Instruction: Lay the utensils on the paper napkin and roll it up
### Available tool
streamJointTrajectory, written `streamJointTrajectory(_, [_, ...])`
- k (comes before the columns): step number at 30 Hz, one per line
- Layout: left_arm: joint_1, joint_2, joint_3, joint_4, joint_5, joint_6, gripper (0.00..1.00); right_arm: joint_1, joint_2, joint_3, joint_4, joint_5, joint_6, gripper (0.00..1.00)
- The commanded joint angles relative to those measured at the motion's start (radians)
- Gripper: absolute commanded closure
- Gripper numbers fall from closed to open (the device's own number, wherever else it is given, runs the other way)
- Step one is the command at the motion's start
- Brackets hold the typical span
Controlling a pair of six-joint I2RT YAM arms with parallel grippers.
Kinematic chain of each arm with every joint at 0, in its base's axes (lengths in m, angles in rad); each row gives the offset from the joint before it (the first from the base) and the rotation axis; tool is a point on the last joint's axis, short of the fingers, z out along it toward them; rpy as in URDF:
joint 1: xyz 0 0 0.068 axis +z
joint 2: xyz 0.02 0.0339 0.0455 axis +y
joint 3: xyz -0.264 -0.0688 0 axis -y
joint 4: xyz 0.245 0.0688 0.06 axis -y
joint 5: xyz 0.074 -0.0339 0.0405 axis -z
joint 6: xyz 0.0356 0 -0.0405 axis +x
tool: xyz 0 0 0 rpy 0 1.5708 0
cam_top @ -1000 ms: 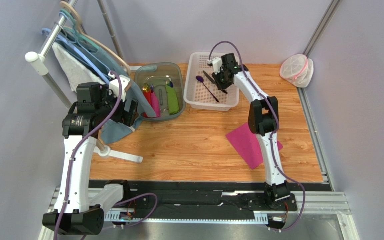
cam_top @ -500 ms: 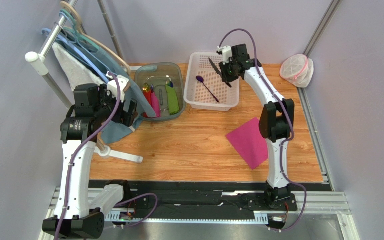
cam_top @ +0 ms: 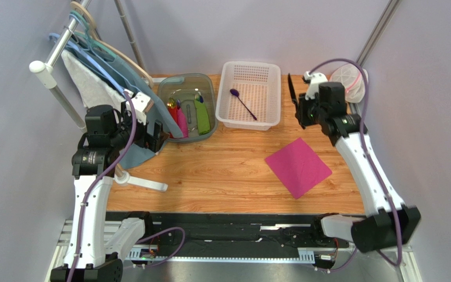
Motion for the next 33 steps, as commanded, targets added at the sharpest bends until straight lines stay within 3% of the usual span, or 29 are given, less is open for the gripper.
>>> streamJointTrajectory(1, [-0.01,-0.079,-0.066,0.138,0.102,-0.065,0.01,0.006,-0.245,-0.209,0.046,0.112,0.153,1.0])
streamJointTrajectory(6, [-0.116,-0.103,-0.104,0.152,0.097,-0.069,0.01,0.008,-0.446,-0.39,-0.005,0.185,0.291,1.0])
streamJointTrajectory(11, [-0.191,-0.105,-0.111,0.172,0.06,-0.094,0.01,0.008,-0.495,-0.52,-0.036,0.195,0.341,1.0])
streamJointTrajectory(20, [-0.277,-0.093,-0.137,0.195,0.002,-0.111,0.01,0.009,-0.404,-0.654,0.105,0.173,0.335,1.0])
streamJointTrajectory(33, [-0.279,-0.071,-0.141,0.216,-0.03,-0.155,0.01,0.0,-0.213,-0.695,0.193,0.185,0.31,1.0])
